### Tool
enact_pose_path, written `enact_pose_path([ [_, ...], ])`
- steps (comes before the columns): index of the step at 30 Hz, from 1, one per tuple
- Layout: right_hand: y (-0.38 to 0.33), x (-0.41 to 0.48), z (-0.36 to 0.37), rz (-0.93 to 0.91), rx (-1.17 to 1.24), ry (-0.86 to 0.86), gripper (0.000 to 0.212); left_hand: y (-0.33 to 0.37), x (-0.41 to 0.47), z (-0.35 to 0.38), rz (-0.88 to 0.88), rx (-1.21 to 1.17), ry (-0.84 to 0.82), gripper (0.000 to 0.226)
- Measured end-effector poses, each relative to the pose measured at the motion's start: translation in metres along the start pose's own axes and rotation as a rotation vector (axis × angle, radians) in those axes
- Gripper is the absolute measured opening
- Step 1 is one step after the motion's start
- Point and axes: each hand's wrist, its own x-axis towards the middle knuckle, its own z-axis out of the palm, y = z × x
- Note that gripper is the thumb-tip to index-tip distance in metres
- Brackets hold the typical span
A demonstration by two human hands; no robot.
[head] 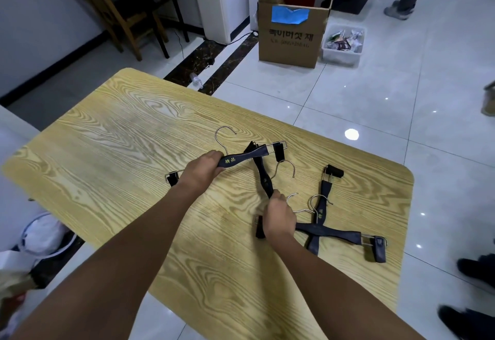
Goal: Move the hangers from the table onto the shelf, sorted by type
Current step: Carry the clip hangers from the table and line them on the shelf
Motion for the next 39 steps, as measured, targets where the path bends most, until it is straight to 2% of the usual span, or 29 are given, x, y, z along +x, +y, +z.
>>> enact_pose_path([
  [6, 0.009, 0.004, -0.008, -0.036, -0.035, 0.048, 0.030, 0.006, 0.000, -0.006, 0.015, 0.012, 0.021, 0.029],
  [16, 0.024, 0.007, -0.063, -0.312, -0.524, 0.100, 0.054, -0.010, -0.031, -0.065, -0.044, 0.080, 0.106, 0.025],
  [21, 0.016, -0.008, -0.090, -0.451, -0.643, 0.109, 0.046, -0.019, -0.065, -0.103, -0.117, 0.093, 0.172, 0.023],
  [24, 0.007, -0.023, -0.098, -0.591, -0.639, 0.119, 0.041, -0.020, -0.087, -0.122, -0.151, 0.090, 0.216, 0.022],
  [27, -0.007, -0.042, -0.106, -0.698, -0.537, 0.157, 0.033, -0.022, -0.113, -0.137, -0.192, 0.103, 0.257, 0.021],
  [30, -0.022, -0.057, -0.112, -0.832, -0.520, 0.223, 0.037, -0.024, -0.144, -0.149, -0.248, 0.109, 0.288, 0.021],
  [36, -0.047, -0.090, -0.126, -1.175, -0.454, 0.324, 0.031, -0.010, -0.217, -0.173, -0.385, 0.167, 0.337, 0.024],
  [39, -0.056, -0.104, -0.128, -1.294, -0.511, 0.381, 0.038, 0.004, -0.258, -0.179, -0.481, 0.197, 0.360, 0.026],
])
